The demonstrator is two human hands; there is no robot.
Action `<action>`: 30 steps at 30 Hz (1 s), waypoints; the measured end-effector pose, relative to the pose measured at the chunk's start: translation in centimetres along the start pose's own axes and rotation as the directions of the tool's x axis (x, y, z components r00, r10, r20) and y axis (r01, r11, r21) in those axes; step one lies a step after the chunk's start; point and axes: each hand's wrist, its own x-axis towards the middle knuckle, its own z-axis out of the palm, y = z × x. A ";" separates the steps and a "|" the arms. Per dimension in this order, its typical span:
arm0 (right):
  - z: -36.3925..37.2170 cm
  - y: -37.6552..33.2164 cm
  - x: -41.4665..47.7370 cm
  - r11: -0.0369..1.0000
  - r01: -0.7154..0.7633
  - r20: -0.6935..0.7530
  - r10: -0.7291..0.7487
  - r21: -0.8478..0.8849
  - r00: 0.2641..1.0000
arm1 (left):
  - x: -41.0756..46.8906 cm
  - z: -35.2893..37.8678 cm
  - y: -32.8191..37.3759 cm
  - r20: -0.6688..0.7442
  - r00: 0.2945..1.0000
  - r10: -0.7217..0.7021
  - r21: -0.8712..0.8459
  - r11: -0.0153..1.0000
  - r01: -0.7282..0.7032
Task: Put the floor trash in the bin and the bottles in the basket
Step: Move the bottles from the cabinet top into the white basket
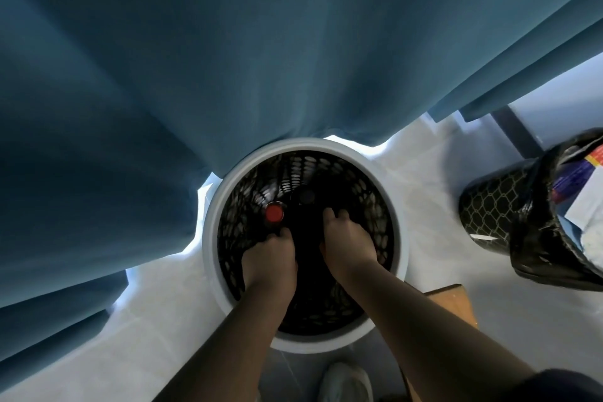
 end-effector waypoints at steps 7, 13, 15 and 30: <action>0.2 -0.3 0.5 1.000 0.014 0.011 -0.013 -0.012 1.000 | 0.8 0.7 -0.3 0.006 1.000 0.010 0.058 0.998 -0.010; 0.4 0.0 0.4 1.000 -0.011 0.011 0.011 -0.010 1.000 | 1.1 1.6 -0.6 0.076 0.997 0.004 0.085 0.996 -0.011; 0.1 0.2 -0.1 1.000 -0.008 0.004 0.008 0.002 1.000 | 0.6 1.3 -0.8 0.078 0.997 -0.007 0.061 0.998 0.002; -14.0 -2.4 -15.1 0.973 0.117 -0.128 -0.145 -0.201 0.981 | -14.2 -16.7 -2.6 -0.101 0.988 0.119 0.082 0.991 -0.111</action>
